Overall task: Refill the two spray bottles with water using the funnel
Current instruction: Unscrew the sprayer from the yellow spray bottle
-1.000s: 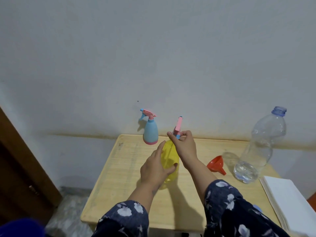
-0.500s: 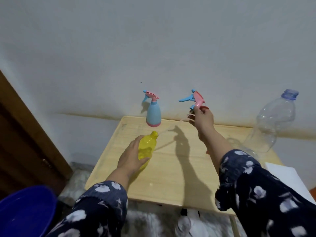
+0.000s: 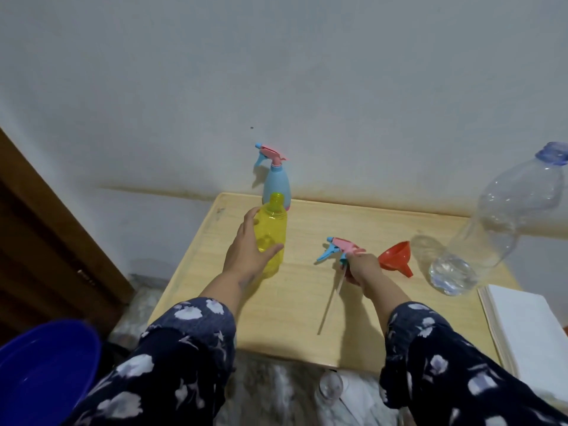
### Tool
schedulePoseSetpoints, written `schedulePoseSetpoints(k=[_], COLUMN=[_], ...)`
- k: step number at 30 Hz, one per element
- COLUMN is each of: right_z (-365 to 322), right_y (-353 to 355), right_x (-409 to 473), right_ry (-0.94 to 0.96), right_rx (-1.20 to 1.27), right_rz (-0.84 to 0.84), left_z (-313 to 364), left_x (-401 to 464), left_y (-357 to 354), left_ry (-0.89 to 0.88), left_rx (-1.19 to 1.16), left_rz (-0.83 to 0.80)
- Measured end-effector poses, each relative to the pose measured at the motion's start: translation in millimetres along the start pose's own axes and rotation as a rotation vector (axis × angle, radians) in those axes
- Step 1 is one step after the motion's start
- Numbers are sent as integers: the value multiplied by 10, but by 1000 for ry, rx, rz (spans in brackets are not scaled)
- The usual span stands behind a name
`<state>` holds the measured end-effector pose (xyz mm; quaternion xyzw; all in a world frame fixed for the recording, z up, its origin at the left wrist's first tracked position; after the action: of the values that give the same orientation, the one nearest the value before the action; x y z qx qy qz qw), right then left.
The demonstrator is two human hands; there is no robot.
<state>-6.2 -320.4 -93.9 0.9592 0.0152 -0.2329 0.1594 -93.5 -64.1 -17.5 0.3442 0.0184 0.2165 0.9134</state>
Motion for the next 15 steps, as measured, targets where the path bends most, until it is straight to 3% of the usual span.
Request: schedulePoseSetpoints(k=[8, 11, 15], right_z=[48, -75, -395], right_y=[112, 327, 733], right_x=[28, -28, -214], right_ry=[112, 179, 410], right_rx=[-483, -518, -632], right_rz=[67, 252, 608], left_z=[160, 212, 295], left_x=[211, 312, 386], left_y=[-153, -211, -336], left_ry=[-32, -37, -49], left_rx=[-62, -61, -76], left_rz=[-7, -11, -29])
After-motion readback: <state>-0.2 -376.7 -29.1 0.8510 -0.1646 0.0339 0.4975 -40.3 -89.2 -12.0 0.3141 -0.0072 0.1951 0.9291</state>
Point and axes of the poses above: each hand's wrist, its own x-axis towards the middle knuckle, its own y-axis out of the back of the hand, z = x × y, the point moved 8 cm from there along x, towards the middle knuckle, and after that the axes turned 1 degree about x, right-handed, at the moved point
